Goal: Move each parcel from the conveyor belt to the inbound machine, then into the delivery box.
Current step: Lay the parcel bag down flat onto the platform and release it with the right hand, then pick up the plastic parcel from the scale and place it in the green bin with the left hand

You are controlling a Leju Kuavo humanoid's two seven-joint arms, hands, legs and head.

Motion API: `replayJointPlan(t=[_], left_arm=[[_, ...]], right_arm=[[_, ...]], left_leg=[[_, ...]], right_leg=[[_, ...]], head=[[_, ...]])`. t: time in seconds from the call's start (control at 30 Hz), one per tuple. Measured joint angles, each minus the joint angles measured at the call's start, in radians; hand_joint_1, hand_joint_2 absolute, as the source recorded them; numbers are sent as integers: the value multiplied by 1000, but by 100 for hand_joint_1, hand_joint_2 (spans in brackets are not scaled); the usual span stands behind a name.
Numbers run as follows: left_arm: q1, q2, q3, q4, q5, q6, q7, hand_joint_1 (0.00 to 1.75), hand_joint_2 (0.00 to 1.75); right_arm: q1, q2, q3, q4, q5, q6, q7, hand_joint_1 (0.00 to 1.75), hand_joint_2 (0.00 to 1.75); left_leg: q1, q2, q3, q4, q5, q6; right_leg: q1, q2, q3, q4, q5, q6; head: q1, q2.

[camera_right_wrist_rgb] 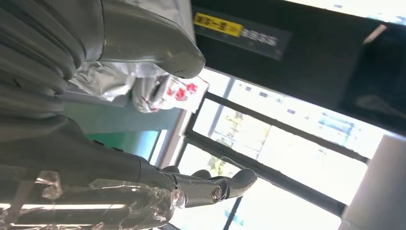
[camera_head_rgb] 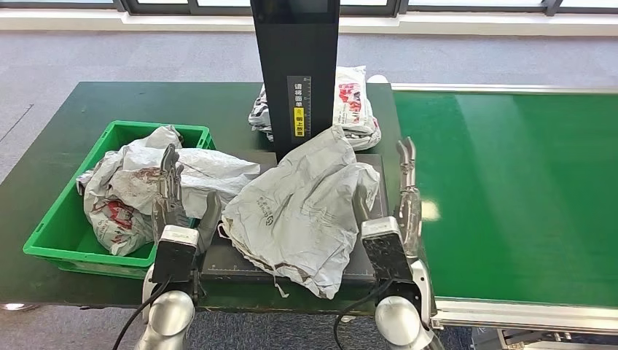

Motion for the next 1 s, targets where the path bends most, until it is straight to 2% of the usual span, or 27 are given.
replayJointPlan(t=[0.17, 0.27, 0.4, 0.6, 0.8, 1.0], left_arm=[[-8, -5, -2, 19, -69, -5, 22, 0, 175], [-34, -5, -27, 63, -255, -19, 91, 0, 175], [-107, -5, -112, 199, -562, -24, 185, 0, 175], [-235, -10, -231, 426, -742, -62, 247, 0, 175], [-369, -40, -327, 672, -797, -118, 257, 0, 175], [-480, -65, -387, 894, -795, -289, 247, 0, 175]], right_arm=[[46, 2, -1, -64, -7, -19, -19, 0, 175], [50, 5, -1, -69, -25, -26, -24, 0, 175], [50, 8, -1, -70, -78, -49, -49, 0, 175], [56, 12, -1, -70, -135, -57, -58, 0, 175], [58, 33, -19, -71, -148, -35, -55, 0, 175], [63, 44, -21, -70, -146, -11, -51, 0, 175]], left_leg=[[0, 0, 0, 0, 0, 0], [0, 0, 0, 1, 0, 0], [-2, 0, 0, 1, 1, 1], [-3, 0, 1, 1, 1, 2], [-3, 1, 1, 1, 1, 2], [-3, 1, 1, 1, 1, 2]], right_leg=[[0, 0, 0, 0, 0, 0], [0, 0, 0, 0, 1, 1], [0, -1, 1, 0, 1, 1], [-1, 0, 1, 0, 2, 2], [-1, 1, 1, 0, 2, 3], [-1, 1, 1, 0, 2, 3]], head=[[0, 0], [0, 0], [0, 0], [0, 0], [0, 0], [0, 0]])
